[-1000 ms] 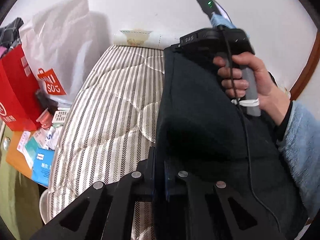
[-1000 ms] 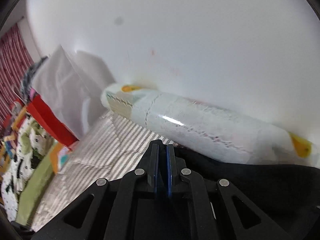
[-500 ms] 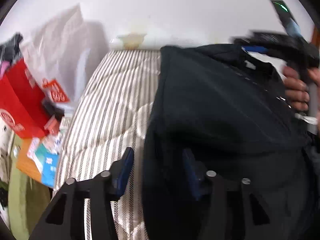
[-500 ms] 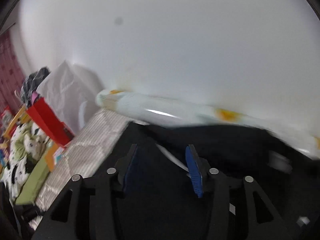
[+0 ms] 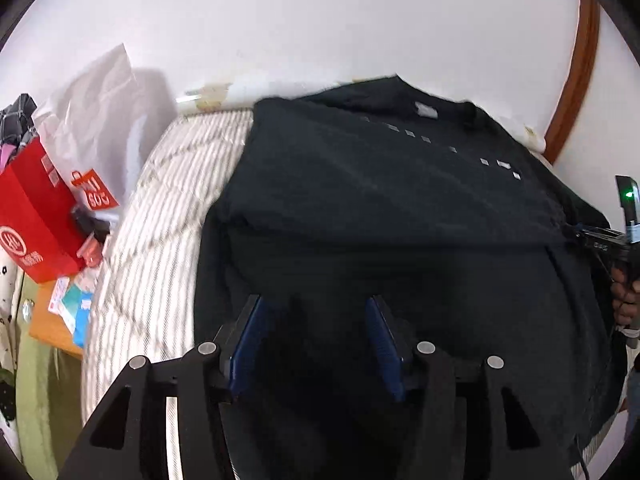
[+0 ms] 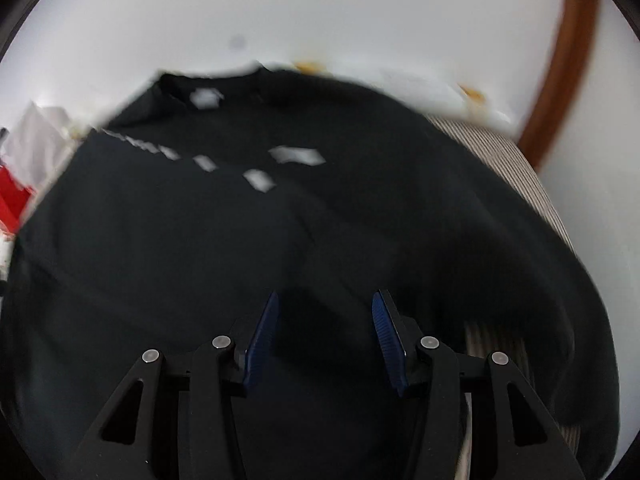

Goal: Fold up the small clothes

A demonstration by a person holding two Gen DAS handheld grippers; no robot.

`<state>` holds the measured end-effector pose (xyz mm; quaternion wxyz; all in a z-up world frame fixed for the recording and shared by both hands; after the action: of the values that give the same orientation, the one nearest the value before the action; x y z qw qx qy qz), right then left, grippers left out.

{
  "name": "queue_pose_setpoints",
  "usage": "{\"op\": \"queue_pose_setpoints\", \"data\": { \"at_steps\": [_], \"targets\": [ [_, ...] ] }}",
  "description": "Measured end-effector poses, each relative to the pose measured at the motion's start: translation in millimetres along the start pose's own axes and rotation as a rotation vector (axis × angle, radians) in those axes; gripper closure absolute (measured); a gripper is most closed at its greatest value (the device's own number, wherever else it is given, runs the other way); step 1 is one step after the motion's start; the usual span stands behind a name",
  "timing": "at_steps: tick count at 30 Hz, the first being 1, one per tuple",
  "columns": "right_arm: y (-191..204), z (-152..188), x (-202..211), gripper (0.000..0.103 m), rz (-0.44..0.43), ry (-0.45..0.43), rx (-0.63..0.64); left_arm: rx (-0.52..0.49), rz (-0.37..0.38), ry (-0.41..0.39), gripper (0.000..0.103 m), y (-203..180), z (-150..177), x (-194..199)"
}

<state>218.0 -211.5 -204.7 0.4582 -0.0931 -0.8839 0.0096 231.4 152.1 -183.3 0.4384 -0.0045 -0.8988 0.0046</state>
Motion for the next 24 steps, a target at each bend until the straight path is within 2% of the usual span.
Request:
{"op": "queue_pose_setpoints", "data": {
  "at_steps": [4,7,9,13,16,18,21,24],
  "targets": [
    [-19,14,4,0.058,0.020,-0.025,-0.078,0.006,0.019,0.014,0.053,-14,13,2],
    [-28,20,40,0.056,-0.024,-0.094,-0.110,0.020,0.049,0.028,0.053,-23,23,4],
    [-40,32,64,0.054,-0.006,-0.153,-0.108,0.026,0.049,0.042,0.053,-26,29,5],
    [-89,59,98,0.041,0.133,-0.207,-0.148,0.041,0.044,0.062,0.053,-28,40,3],
    [-147,93,110,0.041,0.286,-0.198,-0.200,0.051,0.039,0.056,0.046,-29,49,6],
    [-184,117,114,0.041,0.347,-0.174,-0.257,0.056,0.042,0.048,0.046,-28,54,8],
    [-221,144,115,0.040,0.367,-0.140,-0.332,0.072,0.048,0.049,0.045,-28,61,10],
    [-237,160,106,0.041,0.388,-0.100,-0.342,0.091,0.040,0.046,0.044,-27,67,14]
  ]
}}
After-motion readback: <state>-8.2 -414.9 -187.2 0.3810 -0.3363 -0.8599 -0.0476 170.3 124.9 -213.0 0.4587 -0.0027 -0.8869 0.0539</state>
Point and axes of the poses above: each gripper's, at about its wrist camera, not at the fingertips, and x roughly against the way its jaws point, y to its left, z to its underside, the point moved 2 cm from there along -x, roughly the way its jaws point, and after that the axes turned 5 degrees about -x, right-handed, at the moved point
